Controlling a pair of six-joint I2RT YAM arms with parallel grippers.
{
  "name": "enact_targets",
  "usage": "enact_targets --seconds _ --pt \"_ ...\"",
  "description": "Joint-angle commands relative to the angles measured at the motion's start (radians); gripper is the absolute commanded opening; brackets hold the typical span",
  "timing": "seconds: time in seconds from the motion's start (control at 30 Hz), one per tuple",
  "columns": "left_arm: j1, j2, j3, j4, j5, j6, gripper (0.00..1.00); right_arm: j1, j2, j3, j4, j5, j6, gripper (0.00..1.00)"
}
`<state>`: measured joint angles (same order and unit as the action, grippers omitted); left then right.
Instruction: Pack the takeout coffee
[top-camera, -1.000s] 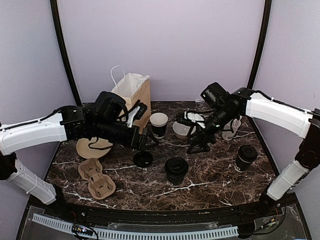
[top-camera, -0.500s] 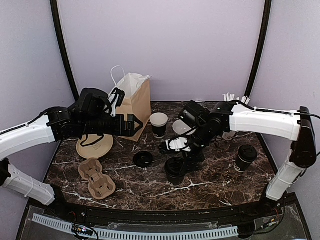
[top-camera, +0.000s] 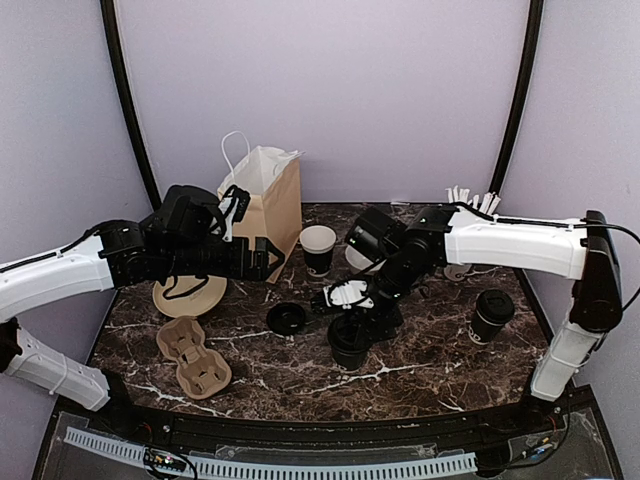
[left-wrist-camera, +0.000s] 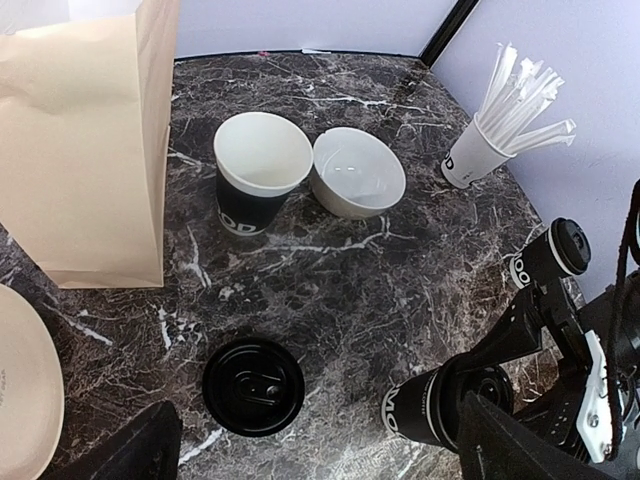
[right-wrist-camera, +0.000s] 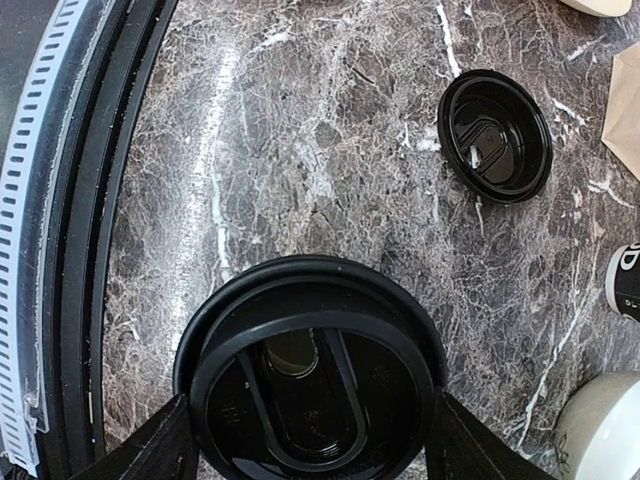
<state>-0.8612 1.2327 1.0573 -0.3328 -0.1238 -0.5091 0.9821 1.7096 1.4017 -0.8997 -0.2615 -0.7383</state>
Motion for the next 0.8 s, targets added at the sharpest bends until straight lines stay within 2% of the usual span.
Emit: enact_targets --seconds 0.0,0.17,0.3,0.53,0.77 --pt "0.007 -0.010 -0.007 0.023 0.009 -0.006 0.99 0.006 0.019 0.029 -0.043 0.005 0.016 0.73" --pt "0.008 -0.011 -0.002 0.018 0.012 -0.006 0.99 0.002 -0.017 0.020 -0.057 0.021 0.036 0.69" --pt "0.008 -0.012 0.009 0.010 0.006 0.004 0.99 -0.047 -0.080 0.008 -0.081 0.021 0.051 0.69" --pt "0.010 -0.003 0.032 -0.007 -0.005 0.022 0.99 -0.248 -0.164 -0.022 -0.089 0.040 0.071 0.69" --pt "0.009 0.001 0.042 -0.005 0.007 0.034 0.99 -0.425 -0.137 0.004 -0.064 0.075 0.082 0.69"
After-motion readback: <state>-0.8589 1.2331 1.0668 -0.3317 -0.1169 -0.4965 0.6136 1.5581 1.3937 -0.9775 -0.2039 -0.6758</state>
